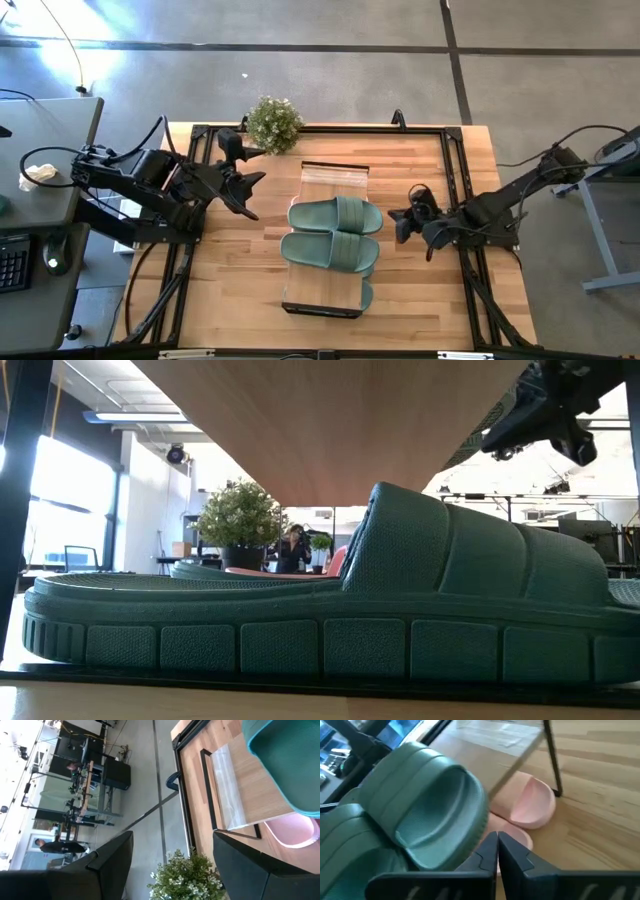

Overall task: Pick and place slides into the shelf
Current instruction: Put the green slide on the shelf aligned with the other green slide

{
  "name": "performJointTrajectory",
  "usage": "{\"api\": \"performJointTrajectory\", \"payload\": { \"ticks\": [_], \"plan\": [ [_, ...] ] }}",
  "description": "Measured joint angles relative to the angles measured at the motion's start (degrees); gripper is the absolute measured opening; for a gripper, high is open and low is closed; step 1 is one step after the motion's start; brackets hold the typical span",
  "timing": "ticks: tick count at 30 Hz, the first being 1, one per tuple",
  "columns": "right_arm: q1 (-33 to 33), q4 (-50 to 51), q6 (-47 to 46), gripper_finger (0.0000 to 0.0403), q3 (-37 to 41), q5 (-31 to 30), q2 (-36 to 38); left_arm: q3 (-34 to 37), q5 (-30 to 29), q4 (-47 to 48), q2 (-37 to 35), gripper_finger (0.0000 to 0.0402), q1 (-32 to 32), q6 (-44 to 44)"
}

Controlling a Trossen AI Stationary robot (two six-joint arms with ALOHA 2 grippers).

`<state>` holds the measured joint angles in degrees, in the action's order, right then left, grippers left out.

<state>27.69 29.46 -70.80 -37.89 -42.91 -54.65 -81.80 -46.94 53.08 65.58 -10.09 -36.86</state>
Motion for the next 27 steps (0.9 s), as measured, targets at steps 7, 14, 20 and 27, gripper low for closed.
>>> {"api": "performJointTrajectory", "payload": {
  "ticks": [7,14,20,27],
  "plan": [
    [-1.50,-3.40,1.77,0.0002,0.00,3.56,-2.46,0.00,0.00,0.02,0.00,0.0257,0.00,0.09],
    [-2.39,-7.55,3.56,0.0000,0.02,6.13,-4.20,0.00,0.00,-0.02,-0.02,0.0257,-0.02,0.11],
    [-3.17,-9.09,4.43,0.0000,0.02,7.01,-4.25,0.00,0.00,-0.02,-0.02,0.0257,0.00,0.11],
    [-3.35,-8.64,4.41,0.0000,0.02,8.49,-4.25,0.00,-0.02,-0.02,-0.02,0.0257,-0.02,0.13]
  ]
}}
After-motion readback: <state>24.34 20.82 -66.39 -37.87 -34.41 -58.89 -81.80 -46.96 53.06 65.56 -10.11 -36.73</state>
